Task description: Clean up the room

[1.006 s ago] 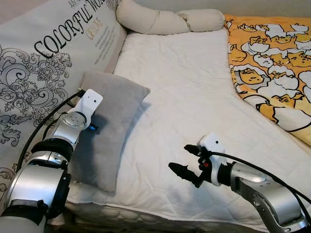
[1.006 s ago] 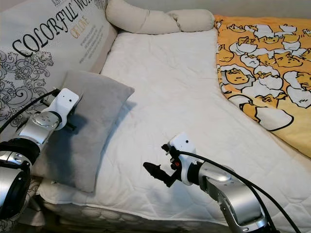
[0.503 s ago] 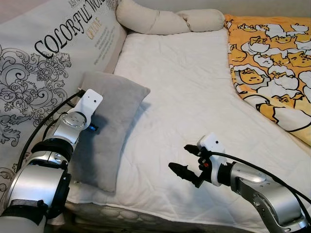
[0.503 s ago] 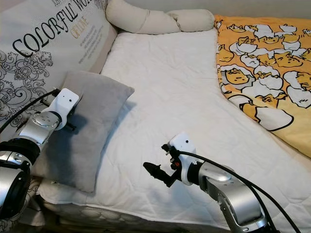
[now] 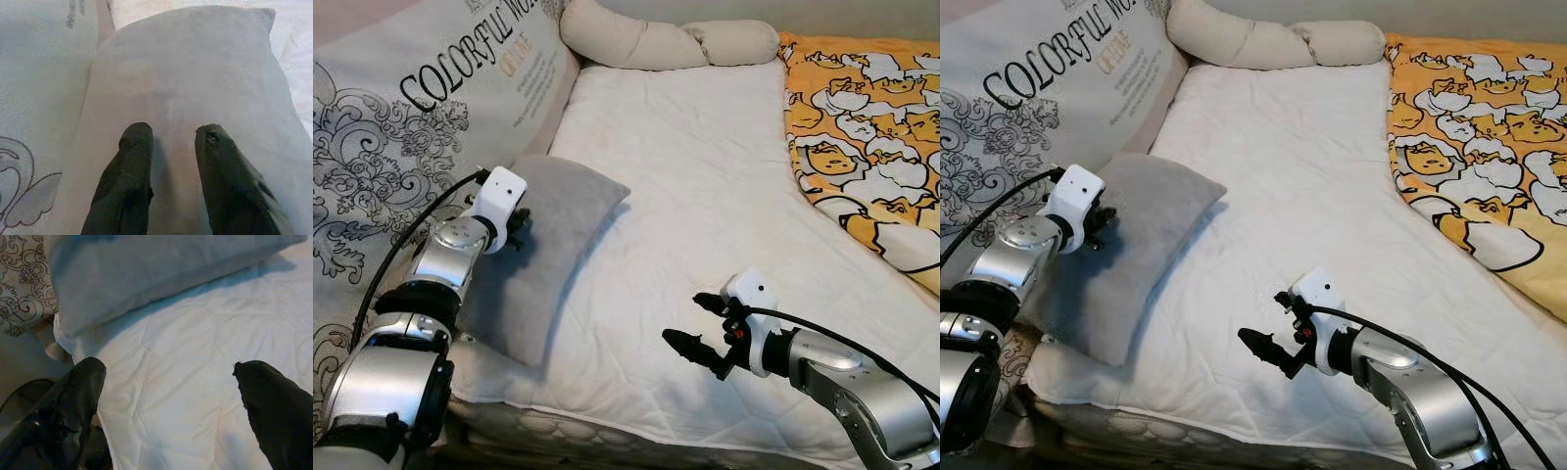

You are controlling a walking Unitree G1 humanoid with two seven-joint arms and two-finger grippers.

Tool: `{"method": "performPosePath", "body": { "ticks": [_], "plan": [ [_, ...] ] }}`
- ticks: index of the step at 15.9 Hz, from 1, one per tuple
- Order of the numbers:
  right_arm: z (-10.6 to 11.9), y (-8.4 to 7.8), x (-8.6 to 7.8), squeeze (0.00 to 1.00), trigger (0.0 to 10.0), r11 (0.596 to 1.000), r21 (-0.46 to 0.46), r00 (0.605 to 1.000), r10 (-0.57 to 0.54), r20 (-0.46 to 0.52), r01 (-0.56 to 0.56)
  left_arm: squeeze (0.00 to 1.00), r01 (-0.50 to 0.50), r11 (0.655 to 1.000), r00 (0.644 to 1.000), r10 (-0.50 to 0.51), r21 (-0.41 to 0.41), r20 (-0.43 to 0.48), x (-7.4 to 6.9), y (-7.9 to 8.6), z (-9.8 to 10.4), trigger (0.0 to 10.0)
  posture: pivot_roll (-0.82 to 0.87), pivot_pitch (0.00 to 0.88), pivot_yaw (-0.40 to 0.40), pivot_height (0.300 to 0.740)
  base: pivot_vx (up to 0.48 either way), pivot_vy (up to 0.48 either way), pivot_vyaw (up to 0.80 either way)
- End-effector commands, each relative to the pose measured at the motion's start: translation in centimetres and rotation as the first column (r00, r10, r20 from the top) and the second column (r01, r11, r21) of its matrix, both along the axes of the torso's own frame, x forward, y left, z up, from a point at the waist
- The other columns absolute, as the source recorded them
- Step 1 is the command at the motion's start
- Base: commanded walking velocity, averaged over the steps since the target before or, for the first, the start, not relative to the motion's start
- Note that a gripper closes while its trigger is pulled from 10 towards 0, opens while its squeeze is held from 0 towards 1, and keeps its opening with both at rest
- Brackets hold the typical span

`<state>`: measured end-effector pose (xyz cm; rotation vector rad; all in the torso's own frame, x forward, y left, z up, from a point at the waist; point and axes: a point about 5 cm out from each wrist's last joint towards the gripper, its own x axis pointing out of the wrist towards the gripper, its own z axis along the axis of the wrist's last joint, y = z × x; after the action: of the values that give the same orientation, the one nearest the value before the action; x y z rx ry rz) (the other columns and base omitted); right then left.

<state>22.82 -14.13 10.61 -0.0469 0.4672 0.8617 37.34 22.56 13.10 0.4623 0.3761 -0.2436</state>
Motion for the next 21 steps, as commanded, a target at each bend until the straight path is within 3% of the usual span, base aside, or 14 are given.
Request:
{"method": "performPosePath", "body": {
  "ticks": [1, 2, 3, 4, 5, 6, 7, 9, 11, 14, 16, 18, 20, 21],
  "plan": [
    [0.5, -0.2, -0.1, 0.00, 10.0, 1.000, 0.010, 1.000, -0.005, 0.018, 0.005, 1.00, 0.001, 1.000, 1.000, 0.000, -0.024, 0.025, 0.1, 0.3, 0.9, 10.0, -0.09, 0.000, 0.088, 0.740, 0.000, 0.000, 0.00],
    [0.6, -0.3, -0.1, 0.00, 10.0, 1.000, 0.014, 0.999, -0.016, 0.033, 0.015, 1.00, 0.024, 0.996, 0.997, -0.017, -0.085, 0.081, 0.2, -0.1, 1.7, 10.0, -0.09, 0.000, 0.091, 0.740, 0.000, 0.000, 0.00],
    [1.0, -0.5, 0.2, 0.00, 10.0, 0.998, 0.031, 0.997, -0.055, 0.055, 0.053, 1.00, 0.083, 0.975, 0.983, -0.046, -0.206, 0.180, 0.1, -1.0, 3.0, 10.0, -0.10, 0.000, 0.093, 0.740, 0.000, 0.000, 0.00],
    [1.1, -0.6, 0.3, 0.00, 10.0, 0.997, 0.031, 0.995, -0.067, 0.072, 0.065, 1.00, 0.081, 0.965, 0.975, -0.024, -0.250, 0.223, 0.0, -1.2, 3.5, 10.0, -0.10, 0.000, 0.097, 0.740, 0.000, 0.000, 0.00],
    [1.4, -0.8, 0.8, 0.00, 10.0, 0.987, 0.041, 0.977, -0.161, 0.137, 0.157, 0.00, 0.061, 0.944, 0.964, 0.028, -0.323, 0.265, -1.0, -1.7, 3.4, 10.0, -0.10, 0.000, 0.097, 0.740, 0.000, 0.000, 0.00],
    [1.5, -0.9, 1.2, 0.00, 10.0, 0.966, 0.063, 0.952, -0.258, 0.167, 0.251, 0.00, 0.104, 0.937, 0.955, -0.001, -0.333, 0.297, -2.6, -2.8, 3.0, 10.0, -0.10, 0.000, 0.093, 0.740, 0.000, 0.000, 0.00],
    [1.4, -0.9, 1.4, 0.00, 10.0, 0.957, 0.072, 0.940, -0.291, 0.179, 0.282, 0.00, 0.111, 0.944, 0.948, -0.006, -0.312, 0.319, -3.3, -3.3, 2.8, 10.0, -0.10, 0.000, 0.091, 0.740, 0.000, 0.000, 0.00],
    [0.8, -0.8, 1.8, 0.00, 10.0, 0.908, 0.089, 0.887, -0.419, 0.193, 0.409, 0.00, 0.087, 0.922, 0.950, 0.038, -0.378, 0.310, -6.0, -4.9, 1.4, 10.0, -0.07, 0.000, 0.061, 0.740, 0.000, -0.480, 0.00],
    [0.7, -0.6, 1.9, 0.00, 10.0, 0.868, 0.132, 0.853, -0.495, 0.167, 0.478, 0.00, 0.064, 0.927, 0.941, 0.068, -0.370, 0.332, -7.5, -5.6, 1.6, 10.0, -0.04, 0.000, 0.035, 0.740, 0.000, -0.480, 0.00],
    [0.7, -0.1, 2.5, 0.00, 10.0, 0.861, 0.162, 0.847, -0.505, 0.169, 0.481, 0.00, 0.045, 0.934, 0.941, 0.080, -0.355, 0.329, -8.5, -6.5, 1.2, 10.0, -0.04, 0.000, 0.025, 0.740, 0.000, -0.480, 0.00],
    [-0.4, -0.1, 2.2, 0.00, 10.0, 0.864, 0.094, 0.848, -0.503, 0.168, 0.495, 0.00, 0.013, 0.957, 0.956, 0.073, -0.290, 0.286, -9.6, -7.2, -0.9, 10.0, -0.03, 0.000, 0.007, 0.740, 0.000, -0.480, 0.00],
    [-0.1, 0.2, 1.9, 0.00, 10.0, 0.857, 0.141, 0.850, -0.512, 0.123, 0.495, 0.00, -0.020, 0.941, 0.964, 0.107, -0.338, 0.242, -10.3, -7.6, -0.7, 10.0, -0.02, 0.000, -0.012, 0.740, 0.000, -0.480, 0.00],
    [-0.7, 0.2, 2.1, 0.00, 10.0, 0.864, 0.109, 0.855, -0.503, 0.128, 0.492, 0.00, -0.043, 0.953, 0.963, 0.119, -0.299, 0.242, -10.4, -7.4, -1.0, 10.0, -0.01, 0.000, -0.015, 0.740, 0.000, -0.480, 0.00],
    [-0.5, 0.2, 2.3, 0.00, 10.0, 0.854, 0.137, 0.849, -0.516, 0.115, 0.501, 0.00, -0.028, 0.955, 0.961, 0.107, -0.295, 0.254, -10.3, -7.5, -0.7, 10.0, -0.01, 0.000, -0.016, 0.740, 0.000, -0.480, 0.00]
  ]
}}
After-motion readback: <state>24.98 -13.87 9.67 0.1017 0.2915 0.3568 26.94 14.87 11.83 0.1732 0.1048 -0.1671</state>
